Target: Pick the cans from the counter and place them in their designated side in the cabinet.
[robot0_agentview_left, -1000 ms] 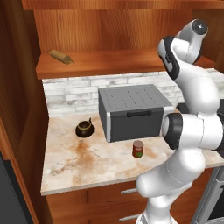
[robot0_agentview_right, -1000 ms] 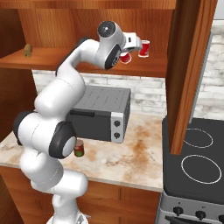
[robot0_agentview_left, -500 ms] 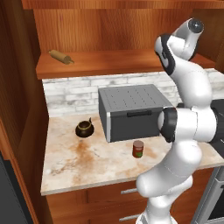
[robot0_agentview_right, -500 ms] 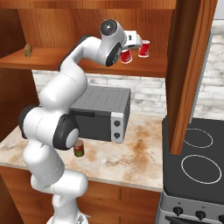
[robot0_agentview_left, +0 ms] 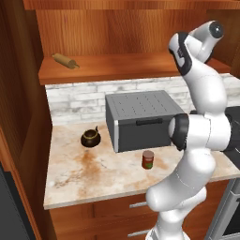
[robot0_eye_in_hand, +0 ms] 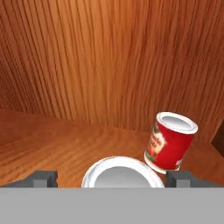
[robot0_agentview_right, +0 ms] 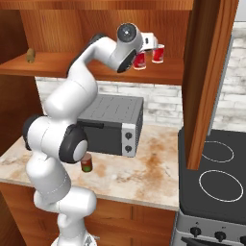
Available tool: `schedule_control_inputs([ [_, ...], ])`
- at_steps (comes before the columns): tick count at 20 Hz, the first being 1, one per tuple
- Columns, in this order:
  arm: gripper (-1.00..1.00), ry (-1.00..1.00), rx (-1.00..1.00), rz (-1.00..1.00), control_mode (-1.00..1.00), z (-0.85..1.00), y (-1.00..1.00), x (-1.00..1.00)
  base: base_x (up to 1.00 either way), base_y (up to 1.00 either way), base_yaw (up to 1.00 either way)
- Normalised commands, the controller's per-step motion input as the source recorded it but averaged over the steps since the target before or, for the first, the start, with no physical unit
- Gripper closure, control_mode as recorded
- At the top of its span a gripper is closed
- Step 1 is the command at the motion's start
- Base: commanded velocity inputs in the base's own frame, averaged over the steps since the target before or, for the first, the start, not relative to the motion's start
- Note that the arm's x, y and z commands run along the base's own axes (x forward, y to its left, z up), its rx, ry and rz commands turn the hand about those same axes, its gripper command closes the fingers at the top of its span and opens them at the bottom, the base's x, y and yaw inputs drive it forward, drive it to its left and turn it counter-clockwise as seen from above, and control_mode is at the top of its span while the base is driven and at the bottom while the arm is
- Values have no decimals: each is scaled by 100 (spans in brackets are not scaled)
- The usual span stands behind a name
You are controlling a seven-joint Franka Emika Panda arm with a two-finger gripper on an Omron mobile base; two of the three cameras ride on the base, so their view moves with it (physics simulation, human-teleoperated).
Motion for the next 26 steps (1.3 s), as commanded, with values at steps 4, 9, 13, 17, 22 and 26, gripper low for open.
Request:
schedule_control_inputs([
  [4, -100, -14, 4, 9, -100, 11, -10, -20, 0, 0, 0],
  [9, -100, -8, 0, 8, -100, 4, 7, -57, 0, 0, 0],
  [13, -100, -4, 0, 6, -100, 3, 24, -70, 0, 0, 0],
  [17, -100, -3, 0, 5, -100, 0, 35, -72, 0, 0, 0],
  [22, -100, -2, -3, 4, -100, 0, 48, -74, 0, 0, 0],
  [26, -100, 0, -5, 2, -100, 0, 47, -73, 0, 0, 0],
])
